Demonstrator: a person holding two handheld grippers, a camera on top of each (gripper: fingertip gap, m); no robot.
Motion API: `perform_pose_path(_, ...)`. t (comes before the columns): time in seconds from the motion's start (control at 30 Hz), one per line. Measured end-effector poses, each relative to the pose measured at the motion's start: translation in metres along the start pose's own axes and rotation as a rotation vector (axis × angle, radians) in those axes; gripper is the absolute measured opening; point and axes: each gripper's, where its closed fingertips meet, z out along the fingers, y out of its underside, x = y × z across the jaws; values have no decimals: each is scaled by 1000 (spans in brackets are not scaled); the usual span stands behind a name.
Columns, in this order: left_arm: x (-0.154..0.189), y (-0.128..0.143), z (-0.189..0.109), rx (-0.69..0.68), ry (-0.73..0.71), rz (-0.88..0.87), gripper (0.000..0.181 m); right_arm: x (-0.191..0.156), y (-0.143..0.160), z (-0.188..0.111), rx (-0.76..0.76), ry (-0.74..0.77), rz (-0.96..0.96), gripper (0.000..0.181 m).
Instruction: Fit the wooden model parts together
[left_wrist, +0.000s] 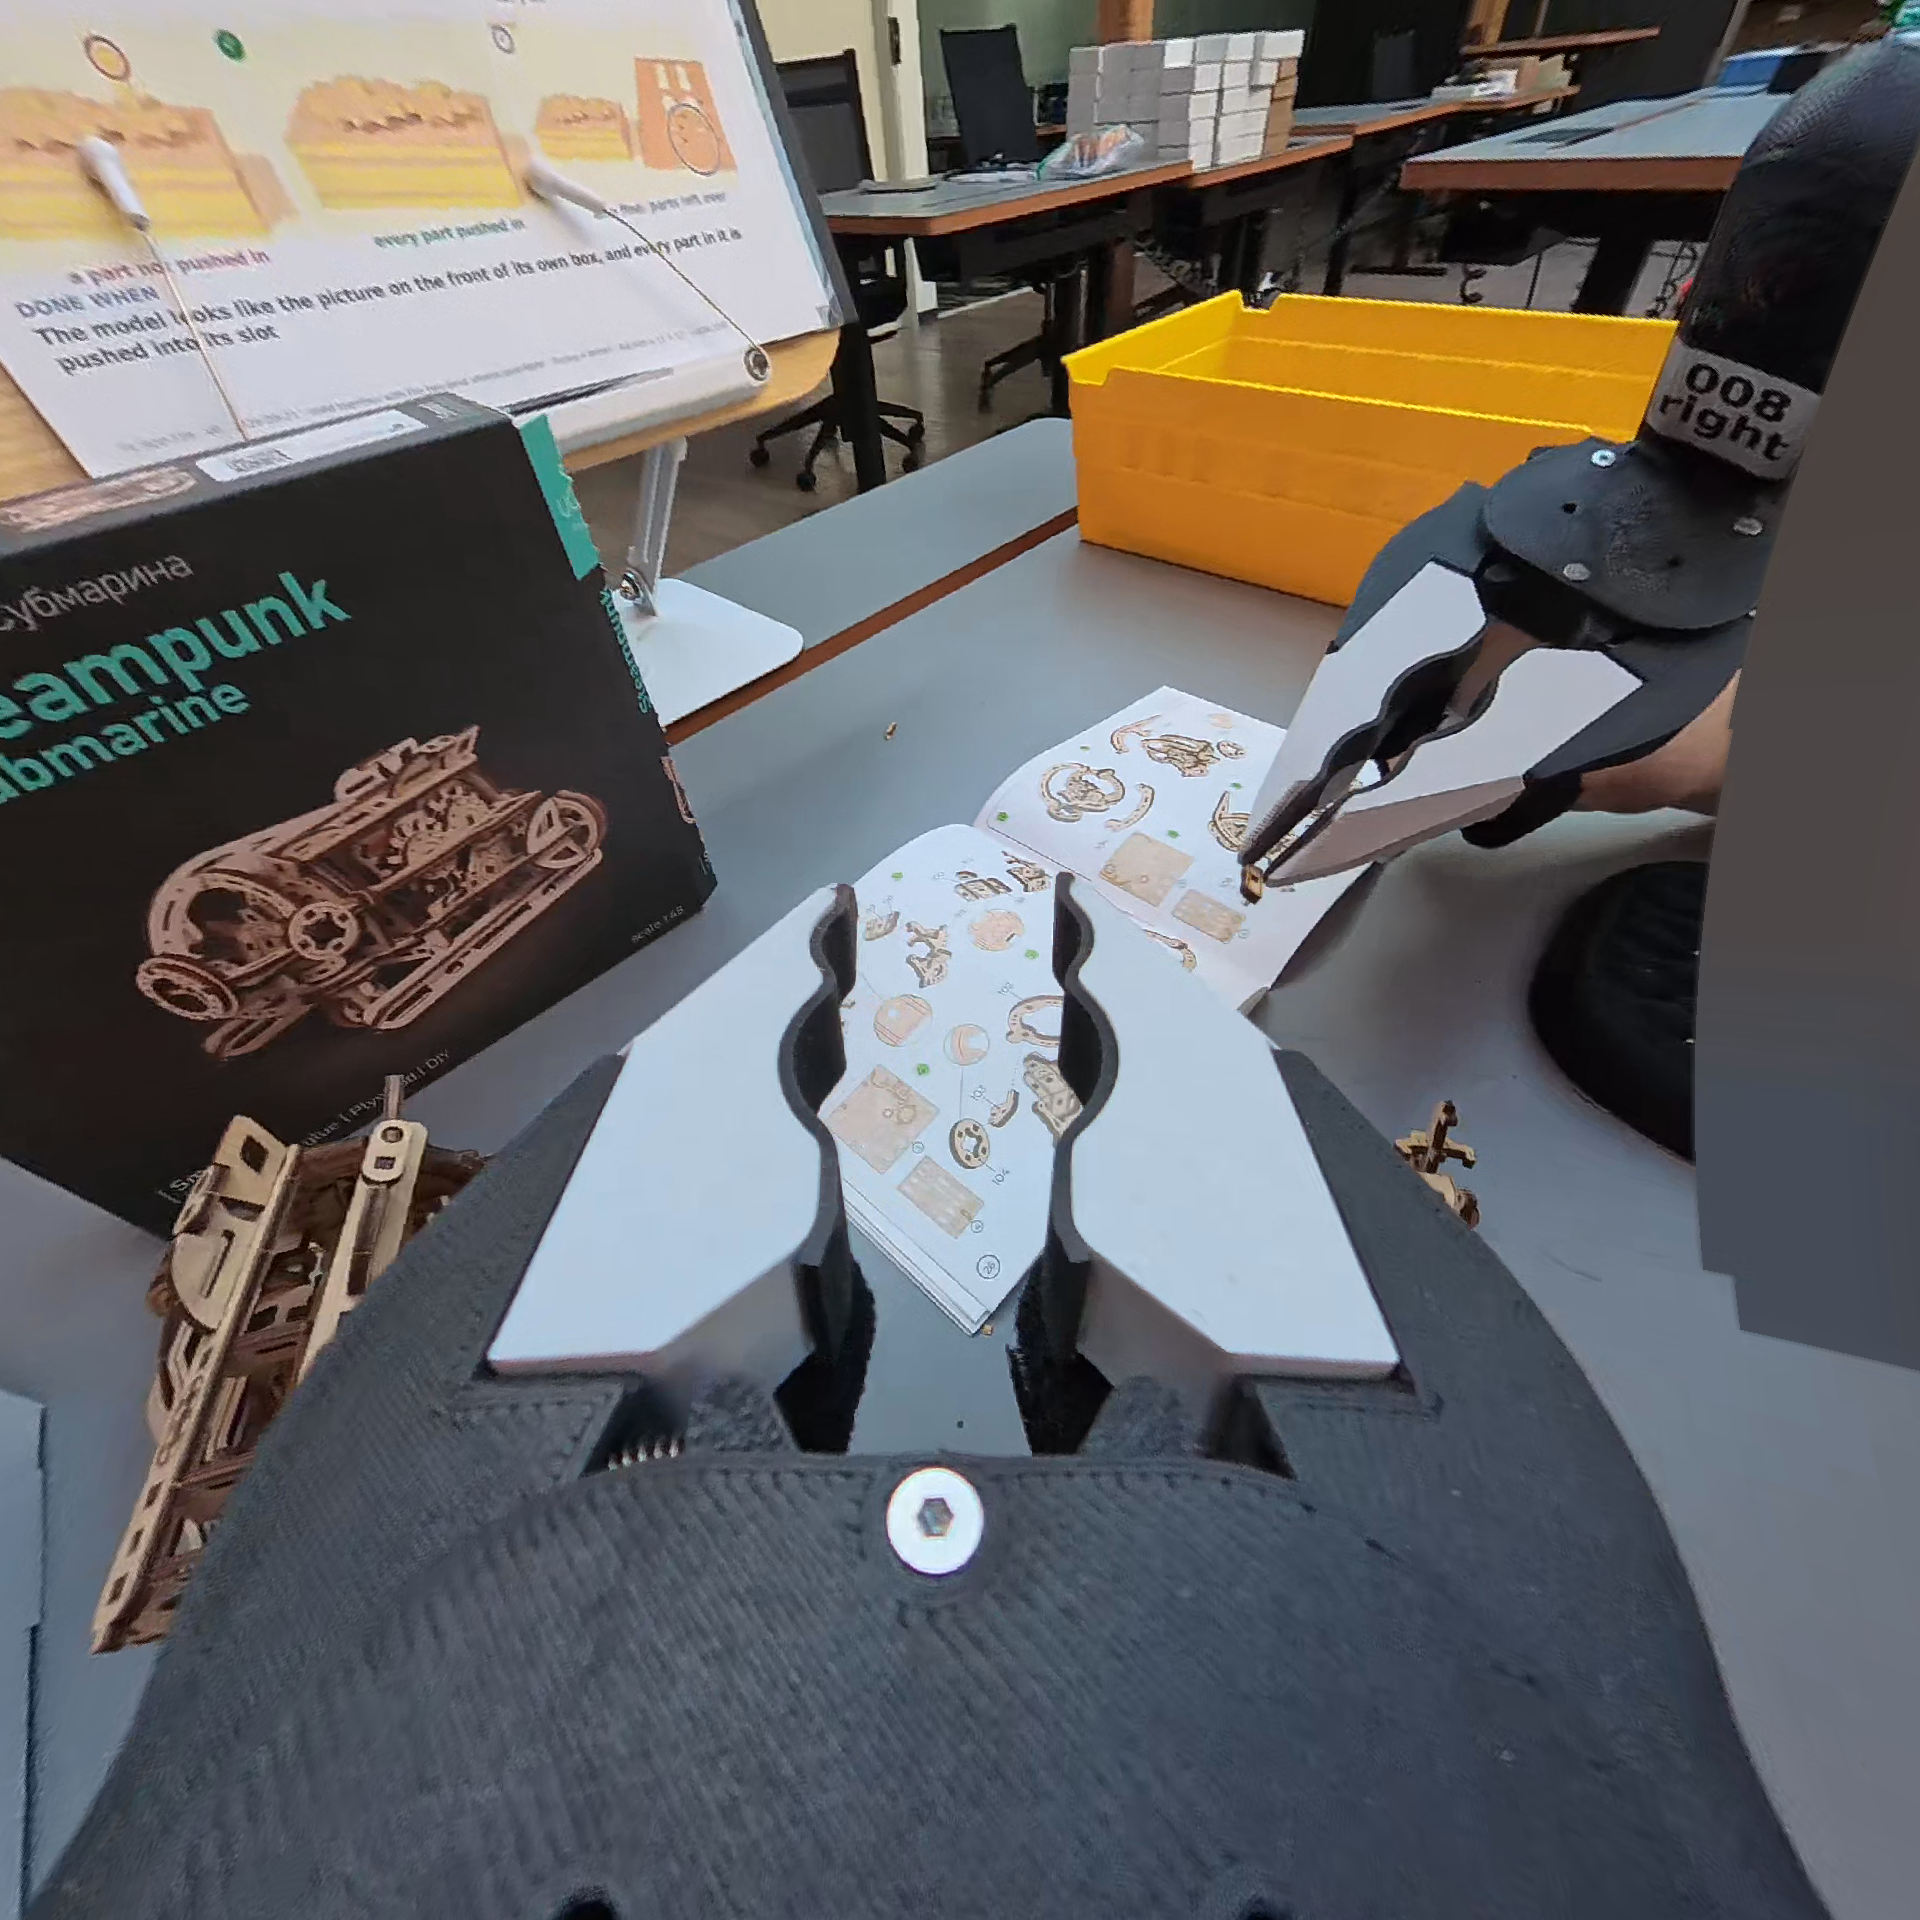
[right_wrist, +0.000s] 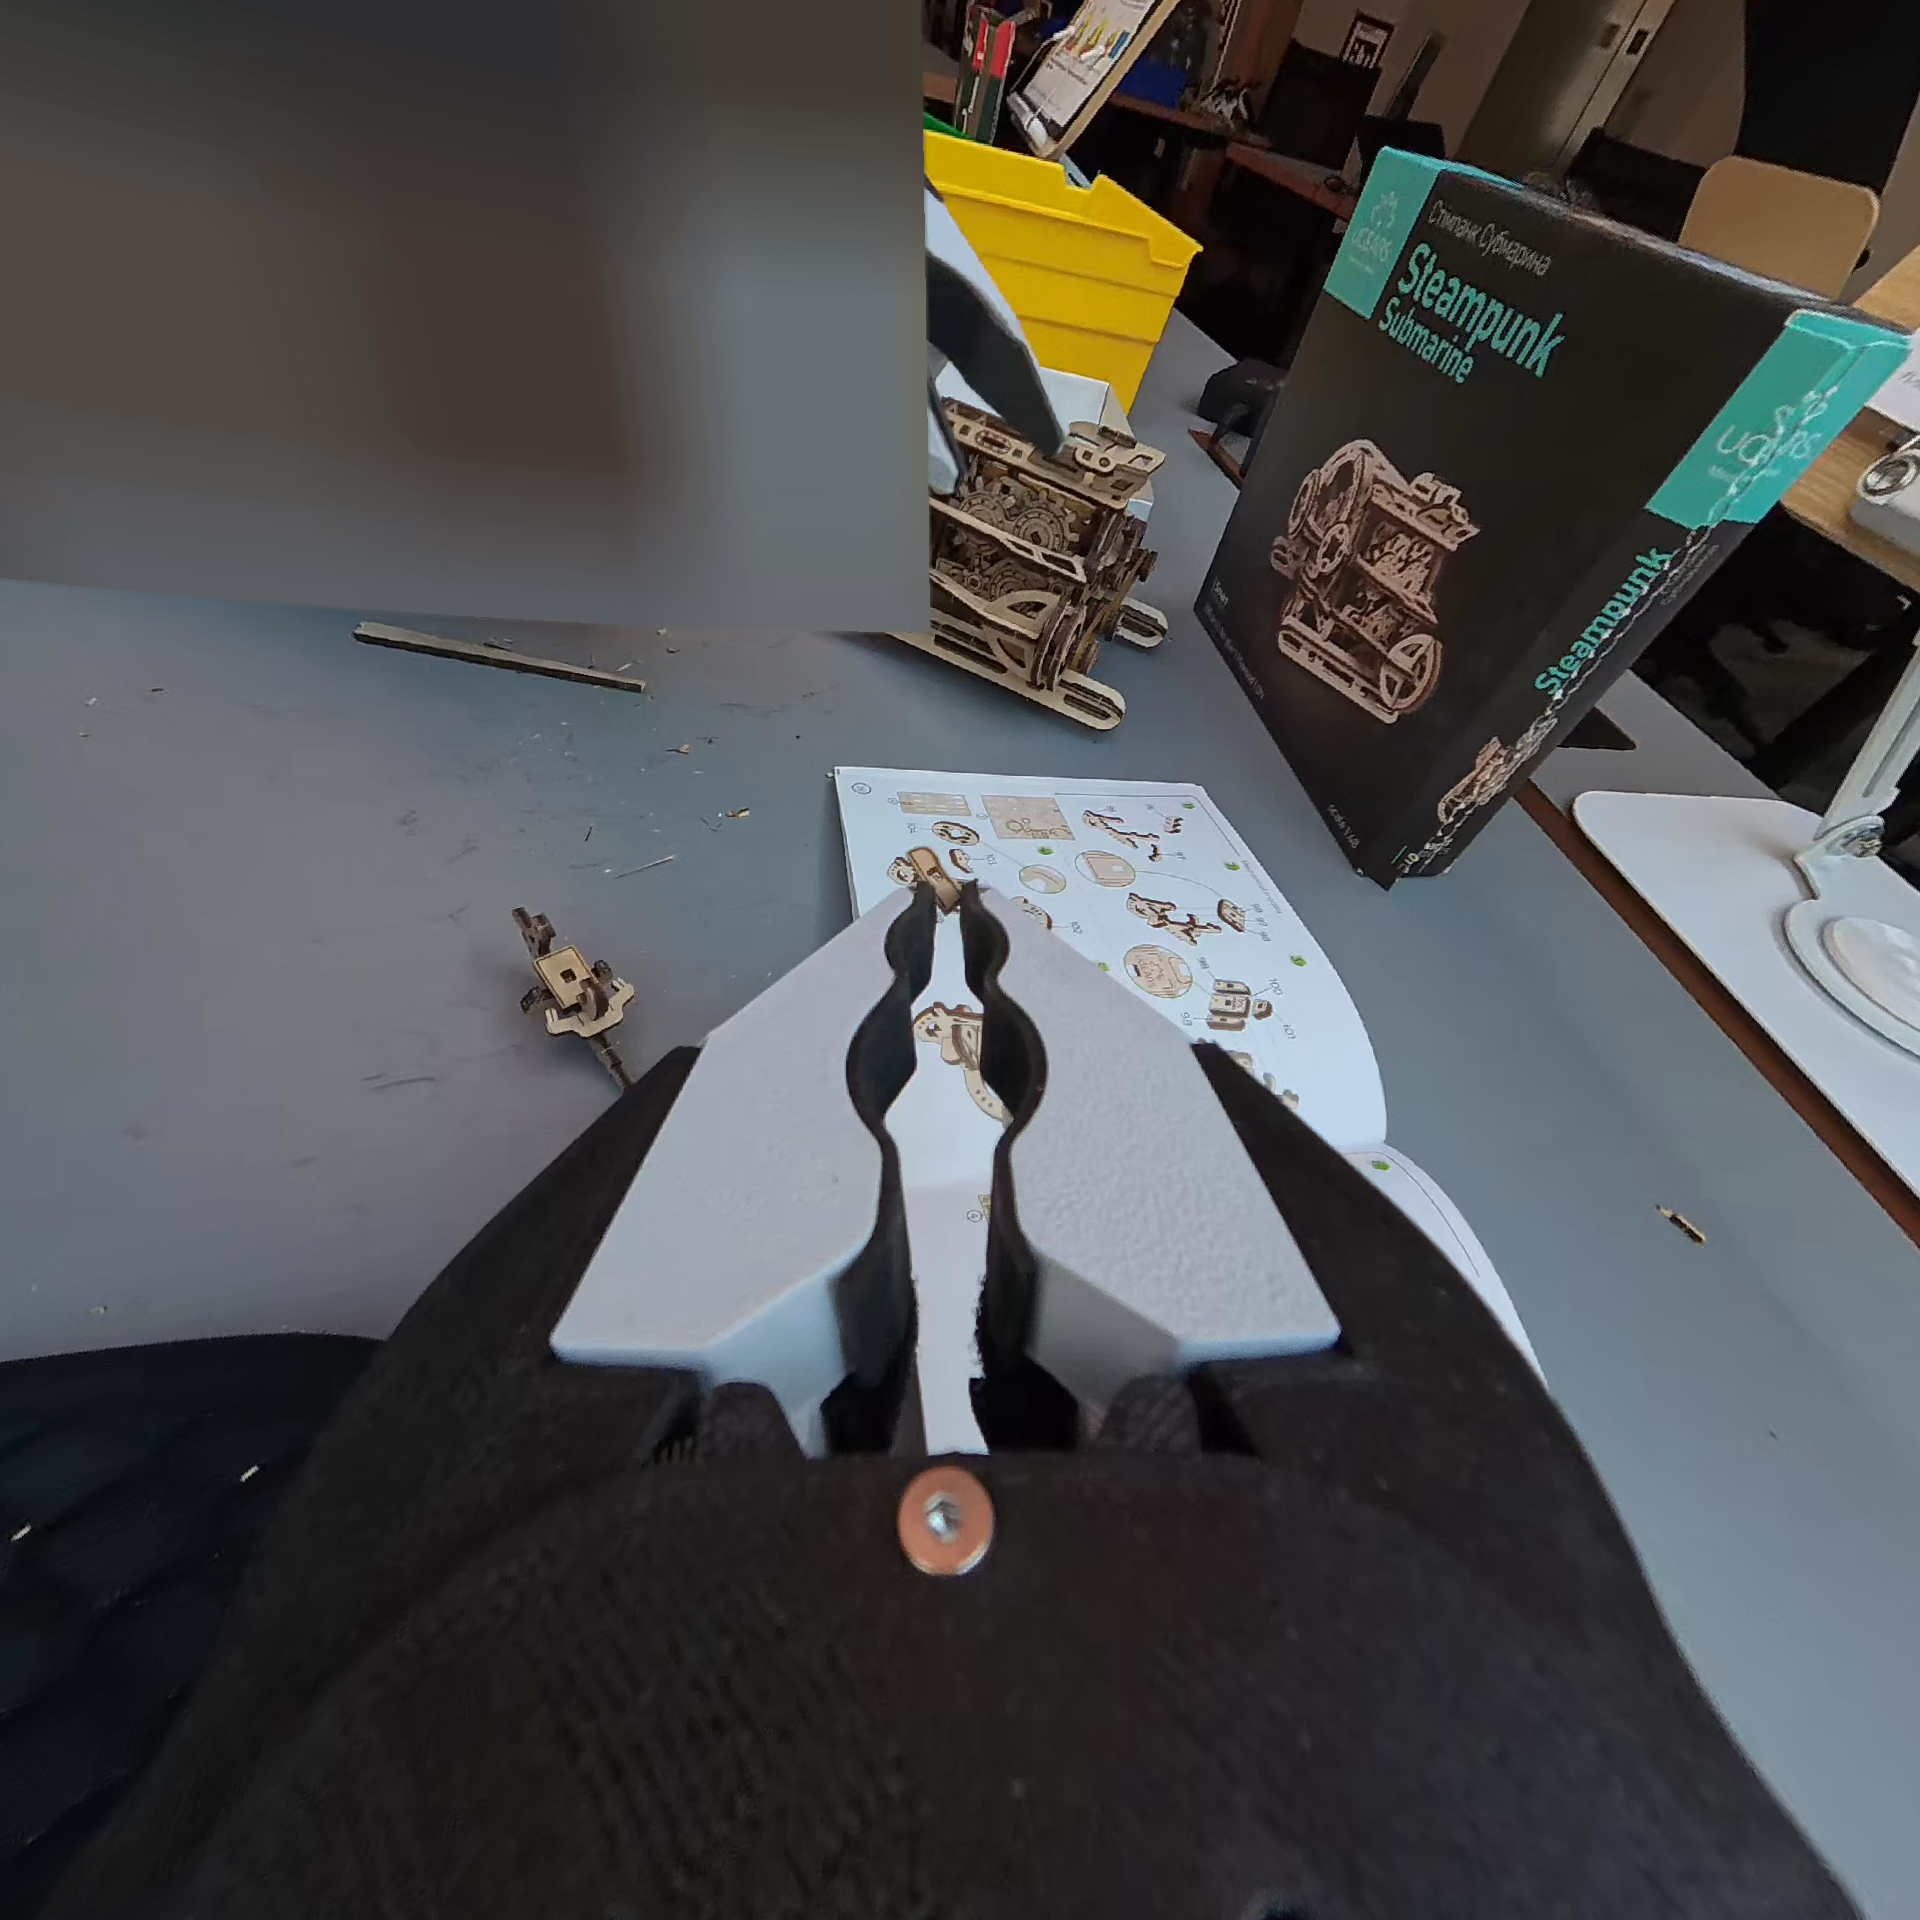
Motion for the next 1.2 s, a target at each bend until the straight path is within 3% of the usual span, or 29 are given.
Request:
perform_pose_path(0.33,23,17,20,-83,6,-108,39,-10,5,6,-16,60,-115,3)
perform_pose_path(0.63,31,11,19,-31,34,-148,38,-7,0,-1,-48,163,-276,3)
perform_pose_path(0.83,20,-2,7,29,11,-164,37,-4,-3,-25,-66,278,-240,3)
perform_pose_path(1.1,40,-4,10,32,76,-169,38,5,9,-57,-102,439,-320,3)
perform_pose_path(1.2,45,-1,13,30,93,-157,33,-1,6,-52,-66,387,-293,3)
